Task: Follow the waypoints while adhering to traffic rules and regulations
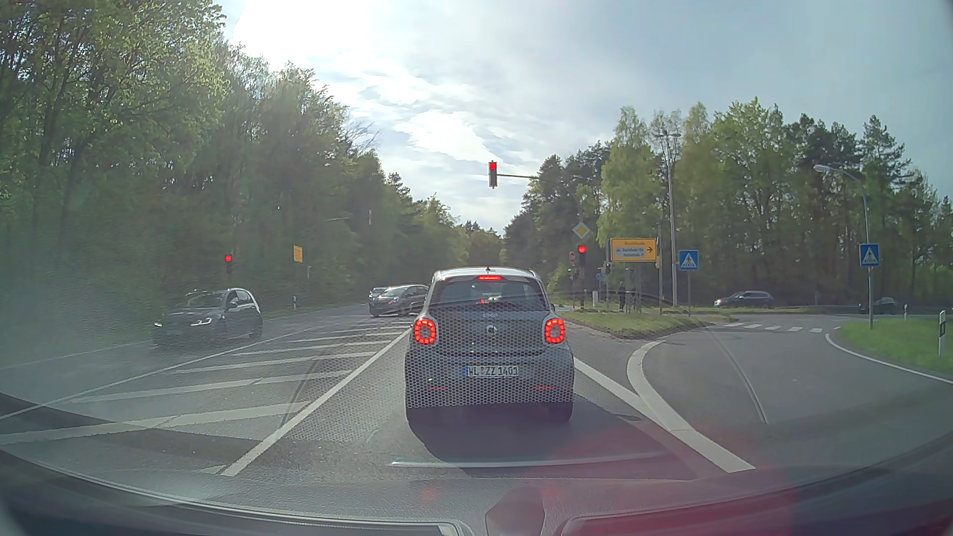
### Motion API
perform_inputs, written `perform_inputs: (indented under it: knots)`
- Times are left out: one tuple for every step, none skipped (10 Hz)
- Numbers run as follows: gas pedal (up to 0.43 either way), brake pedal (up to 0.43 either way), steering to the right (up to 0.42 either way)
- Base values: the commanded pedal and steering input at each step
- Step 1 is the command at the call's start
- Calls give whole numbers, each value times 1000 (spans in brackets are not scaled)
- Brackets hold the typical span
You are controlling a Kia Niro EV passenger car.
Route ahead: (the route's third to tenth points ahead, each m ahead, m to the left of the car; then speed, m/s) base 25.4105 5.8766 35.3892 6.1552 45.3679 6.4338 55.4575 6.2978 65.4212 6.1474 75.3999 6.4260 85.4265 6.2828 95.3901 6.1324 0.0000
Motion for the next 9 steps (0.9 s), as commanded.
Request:
perform_inputs:
  knots:
    - [0,207,-10]
    - [0,201,-11]
    - [0,201,-11]
    - [0,201,-10]
    - [0,207,-11]
    - [0,201,-11]
    - [0,201,-10]
    - [0,207,-11]
    - [0,201,-10]
